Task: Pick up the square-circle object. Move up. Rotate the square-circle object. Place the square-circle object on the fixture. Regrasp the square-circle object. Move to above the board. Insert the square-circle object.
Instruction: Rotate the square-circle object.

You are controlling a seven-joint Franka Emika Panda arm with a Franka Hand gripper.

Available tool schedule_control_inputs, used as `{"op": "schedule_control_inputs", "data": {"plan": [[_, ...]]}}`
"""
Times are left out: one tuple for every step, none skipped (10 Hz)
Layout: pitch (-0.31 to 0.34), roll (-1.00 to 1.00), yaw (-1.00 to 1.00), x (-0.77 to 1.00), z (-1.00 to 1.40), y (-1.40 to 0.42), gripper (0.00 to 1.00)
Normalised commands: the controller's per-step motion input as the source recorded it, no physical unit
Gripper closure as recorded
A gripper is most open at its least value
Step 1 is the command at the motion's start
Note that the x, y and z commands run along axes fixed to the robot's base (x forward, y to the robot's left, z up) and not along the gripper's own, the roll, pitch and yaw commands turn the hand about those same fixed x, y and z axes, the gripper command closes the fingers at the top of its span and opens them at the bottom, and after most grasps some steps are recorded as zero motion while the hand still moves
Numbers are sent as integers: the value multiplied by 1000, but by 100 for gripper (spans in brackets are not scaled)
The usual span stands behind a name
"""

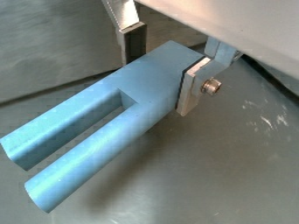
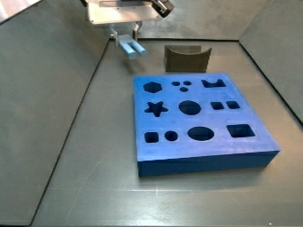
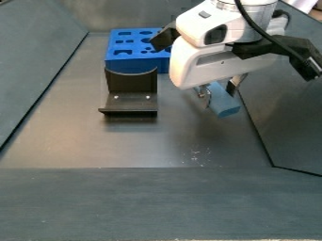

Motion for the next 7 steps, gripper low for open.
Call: {"op": "schedule_control_inputs", "data": {"plan": [[1, -3, -1000, 16, 0, 45, 100], [1, -3, -1000, 16, -1, 39, 100], [1, -3, -1000, 17, -1, 34, 100], [1, -3, -1000, 17, -1, 33, 100], [1, -3, -1000, 17, -1, 31, 100], [1, -3, -1000, 17, -2, 29, 100], [1, -3, -1000, 17, -2, 28, 100]]}}
